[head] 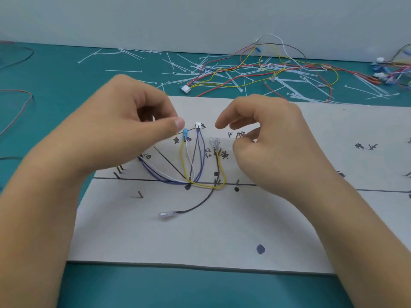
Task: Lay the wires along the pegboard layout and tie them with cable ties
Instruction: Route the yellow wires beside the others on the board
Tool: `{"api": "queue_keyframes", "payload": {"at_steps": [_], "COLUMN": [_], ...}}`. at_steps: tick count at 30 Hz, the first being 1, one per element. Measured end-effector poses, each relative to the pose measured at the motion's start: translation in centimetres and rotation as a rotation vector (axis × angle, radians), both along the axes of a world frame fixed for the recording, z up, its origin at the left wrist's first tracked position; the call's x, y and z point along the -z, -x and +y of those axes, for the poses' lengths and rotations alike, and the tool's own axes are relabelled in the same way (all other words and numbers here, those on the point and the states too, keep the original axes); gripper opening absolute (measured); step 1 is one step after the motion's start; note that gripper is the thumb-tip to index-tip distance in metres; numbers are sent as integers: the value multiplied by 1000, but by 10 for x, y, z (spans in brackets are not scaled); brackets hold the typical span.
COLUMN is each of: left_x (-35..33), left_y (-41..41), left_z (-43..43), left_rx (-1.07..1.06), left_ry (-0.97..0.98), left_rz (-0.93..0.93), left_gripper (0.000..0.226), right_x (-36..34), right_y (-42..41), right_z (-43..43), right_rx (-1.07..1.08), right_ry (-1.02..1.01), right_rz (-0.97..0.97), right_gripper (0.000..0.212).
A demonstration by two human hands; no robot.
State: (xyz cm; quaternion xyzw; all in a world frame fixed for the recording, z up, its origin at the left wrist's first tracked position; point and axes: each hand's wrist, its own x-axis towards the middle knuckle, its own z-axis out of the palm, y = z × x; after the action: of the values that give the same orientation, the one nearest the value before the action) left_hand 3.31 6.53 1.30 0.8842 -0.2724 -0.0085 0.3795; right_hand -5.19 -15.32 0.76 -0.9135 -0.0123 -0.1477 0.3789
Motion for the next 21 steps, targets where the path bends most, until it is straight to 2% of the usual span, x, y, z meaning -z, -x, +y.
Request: {"api": "queue_keyframes", "payload": {"at_steps": [5, 9, 14, 21], "left_x": [3, 4, 7, 12], "left_y": [-7, -5, 2, 5], "left_z": [7, 3, -11, -20], "left_rx": [-98, -117, -54, 8], "left_ry": [-38, -89, -126, -175], "left_rz": [34, 66, 96, 124], "left_gripper": [20, 6, 15, 14], "right_x": [-4, -8, -3, 3], "right_y": [9, 19, 25, 25], "right_z": [-1, 9, 27, 35], "right_rx": [-75, -239, -474, -535], "right_ry": [63, 73, 126, 123], "right_rz": [47, 113, 173, 156], "right_gripper": [37, 28, 22, 23]}}
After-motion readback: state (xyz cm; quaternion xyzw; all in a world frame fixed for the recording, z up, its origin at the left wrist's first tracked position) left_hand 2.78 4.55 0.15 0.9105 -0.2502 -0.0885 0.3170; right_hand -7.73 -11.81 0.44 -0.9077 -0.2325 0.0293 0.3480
